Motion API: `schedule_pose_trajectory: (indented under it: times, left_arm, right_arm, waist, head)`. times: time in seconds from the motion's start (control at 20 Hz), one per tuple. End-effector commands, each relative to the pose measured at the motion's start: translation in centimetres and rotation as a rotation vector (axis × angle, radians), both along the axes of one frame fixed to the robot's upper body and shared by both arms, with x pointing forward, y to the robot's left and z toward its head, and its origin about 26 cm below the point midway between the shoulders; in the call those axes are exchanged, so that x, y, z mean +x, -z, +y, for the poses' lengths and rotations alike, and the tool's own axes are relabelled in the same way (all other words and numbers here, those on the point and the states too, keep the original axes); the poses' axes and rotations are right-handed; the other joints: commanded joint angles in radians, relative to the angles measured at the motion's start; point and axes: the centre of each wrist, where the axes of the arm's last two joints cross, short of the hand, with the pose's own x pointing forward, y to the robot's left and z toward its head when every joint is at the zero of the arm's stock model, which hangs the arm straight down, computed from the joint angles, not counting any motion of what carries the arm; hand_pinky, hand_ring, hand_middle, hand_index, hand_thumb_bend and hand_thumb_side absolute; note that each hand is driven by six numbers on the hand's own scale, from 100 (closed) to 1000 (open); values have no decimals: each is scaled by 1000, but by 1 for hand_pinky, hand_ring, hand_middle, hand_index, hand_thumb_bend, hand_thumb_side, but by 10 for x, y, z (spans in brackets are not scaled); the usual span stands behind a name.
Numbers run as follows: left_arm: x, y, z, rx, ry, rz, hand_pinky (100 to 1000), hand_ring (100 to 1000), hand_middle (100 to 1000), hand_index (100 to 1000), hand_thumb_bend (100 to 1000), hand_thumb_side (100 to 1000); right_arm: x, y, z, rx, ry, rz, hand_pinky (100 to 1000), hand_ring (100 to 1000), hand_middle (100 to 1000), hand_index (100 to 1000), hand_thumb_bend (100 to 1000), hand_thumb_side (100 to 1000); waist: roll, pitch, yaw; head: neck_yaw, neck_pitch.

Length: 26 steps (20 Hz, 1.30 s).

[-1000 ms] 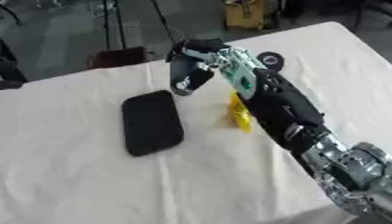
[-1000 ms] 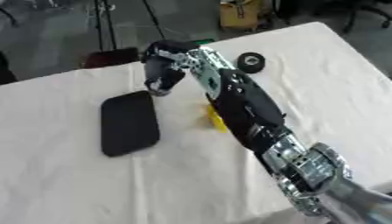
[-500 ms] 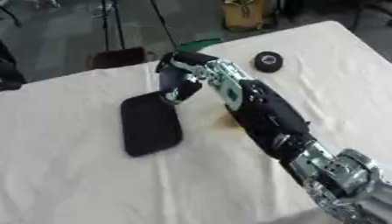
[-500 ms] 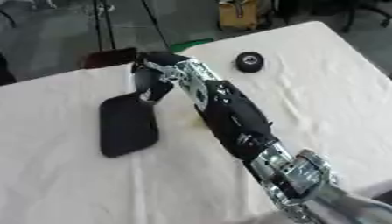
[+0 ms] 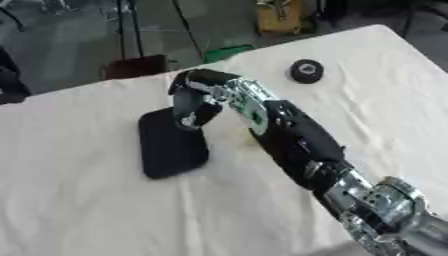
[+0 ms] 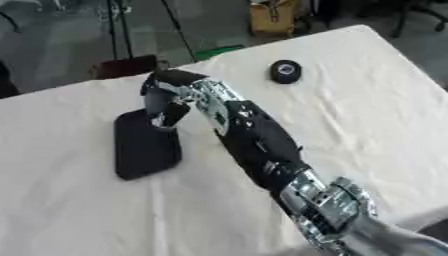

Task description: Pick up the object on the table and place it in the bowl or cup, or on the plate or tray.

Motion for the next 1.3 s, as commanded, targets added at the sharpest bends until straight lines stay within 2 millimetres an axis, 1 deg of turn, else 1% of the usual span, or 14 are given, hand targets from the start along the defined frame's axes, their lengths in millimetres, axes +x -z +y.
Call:
schedule_pose_trajectory:
  times: [0.05,0.25,0.65,0.75,0.8,0.85,0.9,0.95,1.0,1.05,1.1,1.2,1.25,1.3]
  left_arm:
    - [1,-11,0,6,11,-36,715,828,881,913,519,1000]
    - [1,-12,-2,4,16,-37,715,828,881,913,517,1000]
    - [1,-12,-5,1,28,-39,715,828,881,913,517,1000]
    - [1,-13,-5,0,30,-39,715,828,881,913,517,1000]
    - [1,-13,-5,0,31,-40,715,828,881,913,517,1000]
    - [1,-13,-5,-1,31,-40,715,828,881,913,517,1000]
    - [2,-13,-5,-1,31,-40,715,828,881,913,517,1000]
    - [2,-13,-6,-1,31,-41,715,828,881,913,517,1000]
    - [2,-13,-6,-1,32,-41,715,828,881,913,517,1000]
    - [2,-13,-6,-2,33,-41,715,828,881,913,517,1000]
    - [2,-13,-6,-1,33,-41,716,829,881,913,517,1000]
    - [2,-13,-6,-1,34,-41,716,829,881,913,516,1000]
    - [2,-13,-6,0,34,-41,716,829,881,913,516,1000]
    - [2,-13,-6,0,34,-41,715,828,881,913,517,1000]
  right_arm:
    - [0,-8,8,-4,-27,-22,549,682,860,844,100,100]
    - [-3,3,15,-8,-43,6,550,682,861,845,100,100]
    - [-6,12,21,-3,-53,17,561,687,866,851,100,100]
    - [-7,15,21,-3,-52,21,585,698,875,869,100,100]
    - [-7,15,22,-2,-54,20,636,729,890,895,100,194]
    - [-8,16,22,-2,-58,19,636,729,890,895,100,194]
    - [-8,16,23,-2,-63,18,686,755,901,909,106,305]
    - [-8,15,23,-2,-67,18,686,755,901,909,106,305]
    - [-8,14,23,-6,-73,8,905,874,932,940,358,555]
    - [-8,12,23,-12,-78,-7,929,888,934,942,386,571]
    - [-8,10,23,-16,-80,-24,975,917,939,950,455,604]
    - [-8,8,23,-19,-81,-54,1000,933,945,958,499,624]
    - [-8,8,23,-20,-82,-64,1000,933,945,958,499,624]
    - [-8,5,22,-15,-82,-81,1000,971,955,977,626,669]
  waist:
    - [-2,-17,3]
    - [-1,-16,6]
    - [2,-15,16]
    - [3,-15,17]
    - [3,-14,17]
    - [3,-14,17]
    - [3,-14,17]
    - [3,-14,17]
    - [3,-14,17]
    - [3,-13,17]
    - [2,-13,16]
    - [2,-12,16]
    - [2,-12,15]
    - [2,-13,15]
  head:
    - [-3,4]
    - [-4,4]
    - [-7,4]
    - [-6,4]
    - [-6,4]
    - [-5,4]
    - [-5,4]
    - [-5,4]
    - [-3,4]
    - [-2,4]
    - [0,4]
    - [1,4]
    - [1,4]
    - [2,4]
